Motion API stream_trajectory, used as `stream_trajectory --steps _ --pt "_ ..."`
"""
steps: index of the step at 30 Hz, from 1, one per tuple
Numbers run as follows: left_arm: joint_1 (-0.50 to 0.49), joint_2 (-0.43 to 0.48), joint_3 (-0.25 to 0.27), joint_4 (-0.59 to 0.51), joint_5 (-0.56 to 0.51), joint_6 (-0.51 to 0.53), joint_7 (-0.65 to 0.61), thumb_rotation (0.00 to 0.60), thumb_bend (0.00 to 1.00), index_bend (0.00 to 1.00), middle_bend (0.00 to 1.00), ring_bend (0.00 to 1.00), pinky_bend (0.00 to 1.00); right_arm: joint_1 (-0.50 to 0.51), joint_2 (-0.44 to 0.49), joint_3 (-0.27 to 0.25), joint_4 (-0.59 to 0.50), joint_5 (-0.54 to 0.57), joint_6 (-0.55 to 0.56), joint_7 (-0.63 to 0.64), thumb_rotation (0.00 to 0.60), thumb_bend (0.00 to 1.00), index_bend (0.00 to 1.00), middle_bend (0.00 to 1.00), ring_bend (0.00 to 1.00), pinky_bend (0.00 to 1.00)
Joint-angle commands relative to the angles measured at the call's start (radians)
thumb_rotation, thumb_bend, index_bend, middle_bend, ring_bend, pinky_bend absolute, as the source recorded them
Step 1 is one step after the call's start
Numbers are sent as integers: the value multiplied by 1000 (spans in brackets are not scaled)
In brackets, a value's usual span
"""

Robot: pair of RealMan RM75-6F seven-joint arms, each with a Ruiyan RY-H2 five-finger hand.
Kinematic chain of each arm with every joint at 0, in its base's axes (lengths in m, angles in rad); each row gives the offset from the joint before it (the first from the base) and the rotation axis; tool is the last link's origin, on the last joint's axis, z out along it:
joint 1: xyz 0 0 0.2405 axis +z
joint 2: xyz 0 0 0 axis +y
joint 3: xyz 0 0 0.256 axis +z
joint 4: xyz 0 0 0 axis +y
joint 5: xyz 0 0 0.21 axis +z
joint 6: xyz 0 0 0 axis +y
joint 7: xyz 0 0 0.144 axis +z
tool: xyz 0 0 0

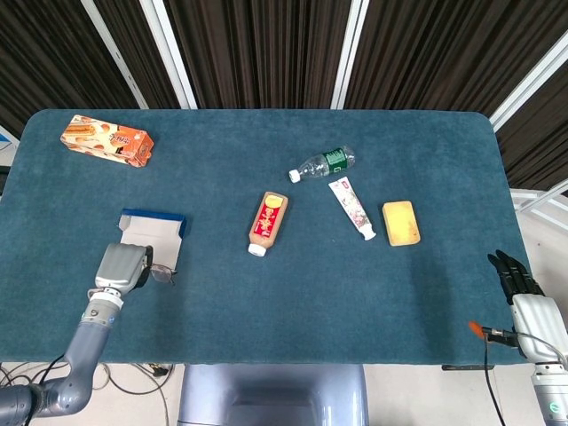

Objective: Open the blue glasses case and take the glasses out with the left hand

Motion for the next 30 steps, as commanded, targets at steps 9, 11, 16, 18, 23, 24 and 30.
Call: stream_trajectory --steps 9,11,16,18,23,24,30 --pt "-89 -77 -53 -14 -64 -20 95 600 424 577 1000 989 1000 1 1 1 1 2 -2 4 600 188 0 0 0 187" --pt "-132 -131 -77 -14 -85 -23 136 600 424 577 1000 989 1000 2 1 1 1 2 -4 6 600 188 0 0 0 187" --pt "-180 -194 -99 -9 -139 -1 198 600 424 573 1000 989 1000 2 2 0 2 2 -5 7 600 188 0 0 0 187" --pt "-195 -213 -101 -7 -157 2 217 600 424 568 1000 989 1000 3 2 0 2 1 -5 7 600 188 0 0 0 187" --pt "-224 -256 -91 -3 -206 11 257 600 412 536 1000 986 1000 3 3 1 2 1 -6 11 600 187 0 0 0 187" --pt "-226 -260 -88 -3 -207 14 258 600 396 520 1000 985 1000 3 4 1 2 1 -6 11 600 187 0 0 0 187" --pt "-220 -247 -75 -18 -169 41 227 600 263 376 1000 975 1000 3 4 0 2 1 -6 13 600 187 0 0 0 187"
